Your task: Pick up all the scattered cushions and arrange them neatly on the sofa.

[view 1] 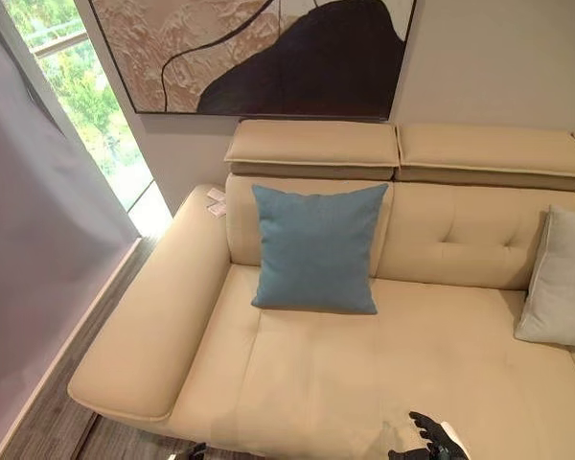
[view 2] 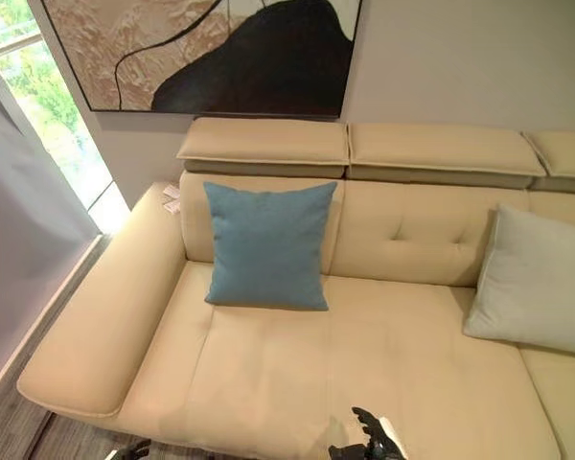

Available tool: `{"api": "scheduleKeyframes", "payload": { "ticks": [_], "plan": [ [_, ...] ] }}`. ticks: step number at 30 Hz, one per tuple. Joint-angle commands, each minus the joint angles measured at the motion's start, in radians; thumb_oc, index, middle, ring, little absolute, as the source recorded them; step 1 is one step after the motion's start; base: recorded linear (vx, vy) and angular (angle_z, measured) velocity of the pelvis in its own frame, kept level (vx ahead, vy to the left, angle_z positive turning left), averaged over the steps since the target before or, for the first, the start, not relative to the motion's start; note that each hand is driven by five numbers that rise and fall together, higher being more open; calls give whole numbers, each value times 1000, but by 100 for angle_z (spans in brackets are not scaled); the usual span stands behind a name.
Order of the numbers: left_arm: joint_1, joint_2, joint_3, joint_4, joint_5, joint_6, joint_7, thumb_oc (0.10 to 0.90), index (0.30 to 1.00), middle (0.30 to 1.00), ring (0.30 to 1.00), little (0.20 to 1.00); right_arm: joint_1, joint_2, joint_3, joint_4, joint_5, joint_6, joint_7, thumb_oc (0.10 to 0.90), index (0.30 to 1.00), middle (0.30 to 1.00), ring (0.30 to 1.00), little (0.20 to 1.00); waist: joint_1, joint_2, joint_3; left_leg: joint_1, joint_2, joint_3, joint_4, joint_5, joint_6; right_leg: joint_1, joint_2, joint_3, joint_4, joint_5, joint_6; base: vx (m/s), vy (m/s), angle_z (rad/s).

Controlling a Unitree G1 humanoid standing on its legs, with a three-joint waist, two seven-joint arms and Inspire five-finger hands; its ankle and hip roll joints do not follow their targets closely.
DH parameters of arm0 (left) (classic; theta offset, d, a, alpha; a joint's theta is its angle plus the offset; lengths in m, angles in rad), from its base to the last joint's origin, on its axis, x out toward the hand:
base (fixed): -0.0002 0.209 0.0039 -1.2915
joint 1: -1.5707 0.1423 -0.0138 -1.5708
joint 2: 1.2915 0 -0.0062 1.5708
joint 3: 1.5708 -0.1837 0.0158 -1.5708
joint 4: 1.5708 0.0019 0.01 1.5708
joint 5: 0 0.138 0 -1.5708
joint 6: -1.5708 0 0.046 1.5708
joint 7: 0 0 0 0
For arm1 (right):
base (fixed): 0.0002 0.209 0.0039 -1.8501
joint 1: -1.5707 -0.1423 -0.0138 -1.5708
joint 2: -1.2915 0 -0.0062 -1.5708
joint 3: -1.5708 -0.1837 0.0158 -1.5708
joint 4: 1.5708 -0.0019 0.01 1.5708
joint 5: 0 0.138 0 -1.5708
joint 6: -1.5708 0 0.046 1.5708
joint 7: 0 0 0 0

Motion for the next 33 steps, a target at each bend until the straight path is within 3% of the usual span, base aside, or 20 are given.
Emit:
{"api": "scheduleKeyframes", "payload": {
  "ticks": [1,2,5,7,9,10,13,16,19,21,23,26,27,30,32,33],
  "plan": [
    [-72,50,9,-22,19,-38,38,800,900,900,900,900,-77,-5,-2,-24,46,-40,-28,800,900,900,900,900,9,-94,48,-64,-12,31,156,-93,-34,51,-34,5,4,-122,41,-413,-63,34],
    [-75,43,2,-29,20,-40,37,800,900,900,900,900,-91,-12,7,-18,48,-34,-27,800,900,900,900,900,8,-115,56,-63,-25,29,314,-172,-24,25,-53,-1,4,-93,35,-235,-12,22],
    [-72,34,3,-20,20,-42,34,800,900,900,900,900,-95,-8,-3,9,55,-33,-22,800,900,900,900,900,-9,-125,38,-18,-35,8,412,-206,-16,-7,-68,-12,4,-68,37,-171,33,-11],
    [-75,29,4,-27,20,-47,40,800,900,900,900,900,-96,-4,-7,23,60,-28,-18,800,900,900,900,900,-26,-113,21,54,-22,-2,416,-218,-24,-31,-71,-29,4,-52,45,-122,118,23],
    [-81,25,-2,-29,16,-50,45,800,900,900,900,900,-99,2,-14,51,74,-26,-16,800,900,900,900,900,-42,-95,15,130,-9,-2,353,-224,-36,-52,-68,-42,4,-32,56,-170,183,49],
    [-89,23,-11,-36,17,-51,53,800,900,900,900,900,-106,7,-21,77,85,-25,-22,800,900,900,900,900,-49,-87,15,150,-26,-21,285,-249,-35,-78,-74,-46,5,-6,69,-194,214,51],
    [-107,29,-19,-29,26,-51,57,800,900,900,900,900,-128,23,-31,118,93,-16,-30,800,900,900,900,900,-55,-92,20,194,-71,-36,146,-314,-4,-129,-110,-46,13,49,101,-240,261,29],
    [-119,31,-17,-9,33,-53,66,800,900,900,900,900,-154,29,-28,128,71,1,-38,800,900,900,900,900,-36,-108,56,173,-131,-44,113,-337,32,-174,-160,-50,16,85,144,-370,243,4],
    [-119,35,-7,-2,39,-51,68,800,900,900,900,900,-174,29,-22,149,51,9,-40,800,900,900,900,900,-24,-107,76,162,-143,-41,101,-322,44,-194,-188,-68,29,91,159,-262,133,5],
    [-134,48,-13,9,51,-48,67,800,900,900,900,900,-192,28,-12,170,45,18,-35,800,900,900,900,900,-20,-102,110,129,-144,-37,106,-293,63,-211,-184,-5,129,46,155,-423,162,-25],
    [-135,52,-14,12,58,-48,66,800,900,900,900,900,-189,28,-12,181,47,17,-34,800,900,900,900,900,-15,-104,105,116,-151,-37,97,-280,69,-200,-181,8,157,29,144,-179,66,-12],
    [-133,57,-18,20,61,-41,66,800,900,900,900,900,-187,38,-12,217,60,18,-29,800,900,900,900,900,2,-95,92,89,-145,-40,75,-236,84,-171,-134,35,283,-51,113,-179,68,-17],
    [-131,60,-15,31,60,-36,62,800,900,900,900,900,-185,44,-7,241,66,18,-24,800,900,900,900,900,17,-88,78,73,-133,-41,70,-219,89,-144,-109,41,366,-109,101,-128,27,2],
    [-128,59,-13,49,58,-32,58,800,900,900,900,900,-186,59,-3,264,71,19,-23,800,900,900,900,900,49,-100,52,45,-131,-30,66,-203,82,-60,-107,16,326,-139,93,-107,-42,-4],
    [-128,59,-13,49,58,-32,58,800,900,900,900,900,-186,59,-3,264,71,19,-23,800,900,900,900,900,48,-100,53,46,-131,-30,66,-203,82,-58,-107,16,325,-139,93,-28,-56,-32],
    [-126,55,-11,57,56,-31,61,800,900,900,900,900,-185,65,-2,272,81,19,-22,800,900,900,900,900,54,-113,31,43,-132,-20,52,-193,77,-18,-100,21,249,-135,93,-3,-133,-30]
  ]
}}
